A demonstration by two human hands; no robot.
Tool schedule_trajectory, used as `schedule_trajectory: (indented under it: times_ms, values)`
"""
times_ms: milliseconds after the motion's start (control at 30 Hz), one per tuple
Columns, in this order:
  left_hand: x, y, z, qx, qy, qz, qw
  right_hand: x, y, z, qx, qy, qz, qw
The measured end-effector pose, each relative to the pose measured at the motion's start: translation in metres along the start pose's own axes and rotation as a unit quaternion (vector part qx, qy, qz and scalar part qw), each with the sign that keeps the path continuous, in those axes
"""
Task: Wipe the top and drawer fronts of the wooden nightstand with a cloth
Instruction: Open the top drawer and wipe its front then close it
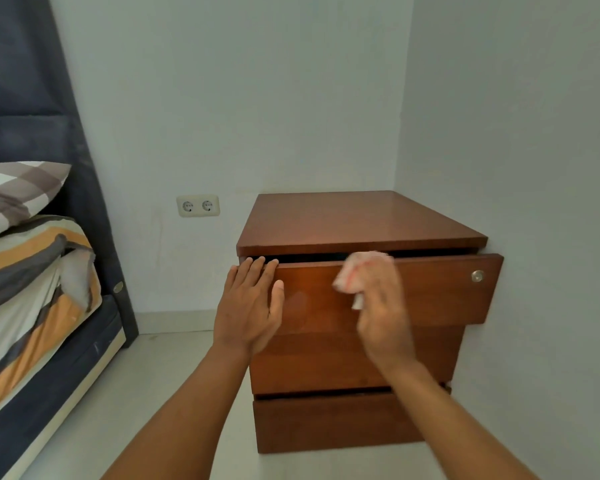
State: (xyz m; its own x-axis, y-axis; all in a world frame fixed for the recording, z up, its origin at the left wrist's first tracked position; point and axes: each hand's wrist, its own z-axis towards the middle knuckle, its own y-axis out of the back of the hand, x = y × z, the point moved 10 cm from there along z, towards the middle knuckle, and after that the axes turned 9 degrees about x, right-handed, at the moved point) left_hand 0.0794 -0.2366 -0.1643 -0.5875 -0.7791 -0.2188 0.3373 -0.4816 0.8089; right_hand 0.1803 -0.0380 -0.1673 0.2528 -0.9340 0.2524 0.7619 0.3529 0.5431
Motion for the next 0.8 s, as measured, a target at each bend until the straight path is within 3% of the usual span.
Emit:
schedule_trajectory:
  times_ms: [100,200,367,800]
  values:
    - [-0.001,0.001,-0.002,-0.007,0.0,0.001,1.0,0.027,-0.09,-0.013,0.102,0.011,-0.099,0.99]
    - [-0.001,-0.001,-0.003,-0.015,-0.006,0.0,1.0,0.026,-0.112,-0.012,0.134,0.004,-0.144,0.98]
    - [0.001,-0.004,-0.004,-0.029,-0.006,-0.007,1.0,-0.03,-0.093,-0.023,0.157,0.02,-0.197,0.968]
    - [-0.003,-0.005,-0.005,-0.032,-0.01,0.006,0.999,-0.206,0.022,-0.056,0.116,-0.154,-0.165,0.967]
